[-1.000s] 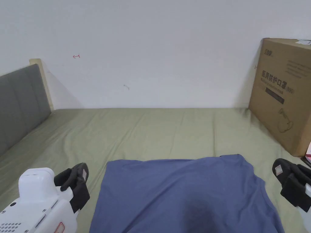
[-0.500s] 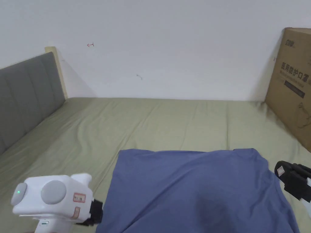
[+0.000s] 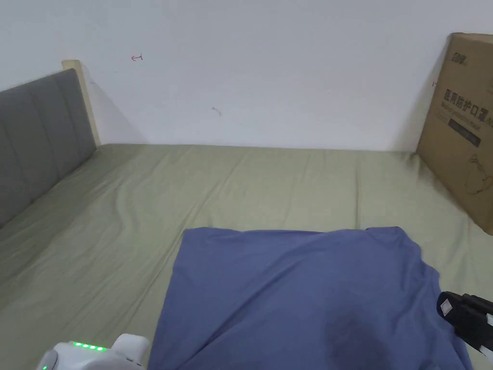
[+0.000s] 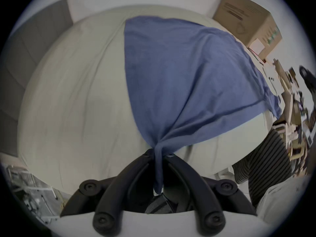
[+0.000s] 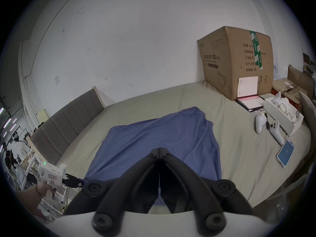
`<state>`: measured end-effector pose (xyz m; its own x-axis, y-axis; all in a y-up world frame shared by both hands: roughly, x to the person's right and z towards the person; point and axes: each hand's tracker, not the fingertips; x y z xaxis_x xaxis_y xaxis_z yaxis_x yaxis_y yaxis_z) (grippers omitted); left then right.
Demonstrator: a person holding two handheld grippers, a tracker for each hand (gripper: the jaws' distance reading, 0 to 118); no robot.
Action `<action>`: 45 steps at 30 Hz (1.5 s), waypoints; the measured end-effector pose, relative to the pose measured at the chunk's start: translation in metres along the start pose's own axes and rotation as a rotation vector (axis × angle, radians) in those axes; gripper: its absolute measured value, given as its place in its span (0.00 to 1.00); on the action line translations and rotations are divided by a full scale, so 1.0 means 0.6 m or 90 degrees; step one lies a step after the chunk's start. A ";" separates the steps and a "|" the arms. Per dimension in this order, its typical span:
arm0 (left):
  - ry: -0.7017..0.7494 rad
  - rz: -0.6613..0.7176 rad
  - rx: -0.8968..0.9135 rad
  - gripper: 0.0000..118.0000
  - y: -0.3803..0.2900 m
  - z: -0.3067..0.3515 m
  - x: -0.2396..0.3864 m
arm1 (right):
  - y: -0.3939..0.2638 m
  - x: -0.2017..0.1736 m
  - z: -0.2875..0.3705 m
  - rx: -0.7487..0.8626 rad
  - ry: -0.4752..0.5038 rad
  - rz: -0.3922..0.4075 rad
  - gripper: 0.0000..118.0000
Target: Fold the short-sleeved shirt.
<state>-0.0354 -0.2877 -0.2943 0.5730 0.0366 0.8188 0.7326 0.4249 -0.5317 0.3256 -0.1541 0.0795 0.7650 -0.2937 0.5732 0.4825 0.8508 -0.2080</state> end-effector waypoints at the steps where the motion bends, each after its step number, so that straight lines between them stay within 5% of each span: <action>1: -0.037 0.014 0.030 0.06 -0.004 0.010 0.003 | -0.002 0.004 0.006 -0.003 -0.004 -0.007 0.00; 6: 0.003 0.068 0.191 0.06 -0.019 0.069 0.014 | -0.016 0.065 -0.001 -0.083 -0.040 -0.052 0.00; 7: 0.005 0.075 0.202 0.06 -0.019 0.076 0.019 | -0.021 0.082 -0.013 -0.127 -0.059 -0.071 0.19; 9: 0.004 0.083 0.203 0.06 -0.010 0.085 0.027 | -0.041 0.113 -0.045 -0.253 -0.103 -0.102 0.89; 10: -0.003 0.088 0.205 0.06 -0.008 0.089 0.030 | -0.060 0.129 -0.061 -0.324 -0.132 -0.114 0.97; 15: 0.014 0.084 0.222 0.06 0.002 0.103 0.047 | -0.130 0.187 -0.104 -0.454 -0.196 -0.075 0.96; 20: 0.036 0.082 0.184 0.06 0.003 0.086 0.037 | -0.174 0.202 -0.119 -0.473 -0.201 -0.004 0.72; 21: 0.032 0.088 0.175 0.06 0.000 0.083 0.034 | -0.170 0.193 -0.108 -0.459 -0.187 -0.008 0.58; 23: 0.034 0.091 0.169 0.06 -0.005 0.079 0.033 | -0.160 0.185 -0.097 -0.450 -0.190 0.011 0.03; 26: 0.042 0.078 0.157 0.06 -0.013 0.075 0.042 | -0.144 0.179 -0.075 -0.419 -0.105 -0.027 0.02; 30: 0.043 0.082 0.150 0.06 -0.020 0.074 0.044 | -0.137 0.168 -0.059 -0.410 -0.126 0.027 0.02; 39: 0.034 0.072 0.135 0.06 -0.035 0.091 0.036 | -0.116 0.195 0.006 -0.407 -0.131 -0.036 0.02; 42: 0.048 0.059 0.139 0.05 -0.015 0.099 0.042 | -0.089 0.196 0.010 -0.381 -0.102 -0.097 0.02; 45: 0.046 0.069 0.143 0.05 0.028 0.100 0.030 | -0.040 0.184 -0.013 -0.358 -0.097 -0.092 0.02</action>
<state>-0.0351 -0.2255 -0.2756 0.6750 0.0313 0.7371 0.5696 0.6129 -0.5476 0.4015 -0.2104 0.1417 0.6249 -0.2886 0.7254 0.7607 0.4341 -0.4826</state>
